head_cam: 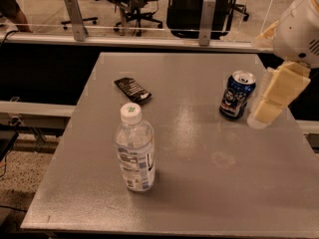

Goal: Move blue plastic bottle near rxbar chocolate

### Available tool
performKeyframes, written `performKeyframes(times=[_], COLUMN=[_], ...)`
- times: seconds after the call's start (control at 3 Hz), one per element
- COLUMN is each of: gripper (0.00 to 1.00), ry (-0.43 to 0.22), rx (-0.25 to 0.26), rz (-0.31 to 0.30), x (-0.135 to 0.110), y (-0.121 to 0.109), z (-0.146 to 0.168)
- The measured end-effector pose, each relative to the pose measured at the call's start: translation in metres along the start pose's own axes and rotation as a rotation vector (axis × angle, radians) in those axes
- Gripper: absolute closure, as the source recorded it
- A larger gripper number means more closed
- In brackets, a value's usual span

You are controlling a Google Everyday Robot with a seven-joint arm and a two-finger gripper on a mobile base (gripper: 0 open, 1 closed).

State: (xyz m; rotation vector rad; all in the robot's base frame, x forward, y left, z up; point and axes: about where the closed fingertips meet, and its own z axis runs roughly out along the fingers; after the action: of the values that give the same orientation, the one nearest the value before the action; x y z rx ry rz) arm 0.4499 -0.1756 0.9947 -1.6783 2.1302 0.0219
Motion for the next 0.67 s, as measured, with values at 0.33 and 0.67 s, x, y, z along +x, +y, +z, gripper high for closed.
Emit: performKeyframes(times=[0.33,0.67], gripper=[0.00,0.00], ry=[-0.120,-0.231], rx=[-0.050,-0.132], rz=[-0.014,-0.038], x=[-0.034,-0.067], y=[0.015,0.044], z=[0.005,0.017])
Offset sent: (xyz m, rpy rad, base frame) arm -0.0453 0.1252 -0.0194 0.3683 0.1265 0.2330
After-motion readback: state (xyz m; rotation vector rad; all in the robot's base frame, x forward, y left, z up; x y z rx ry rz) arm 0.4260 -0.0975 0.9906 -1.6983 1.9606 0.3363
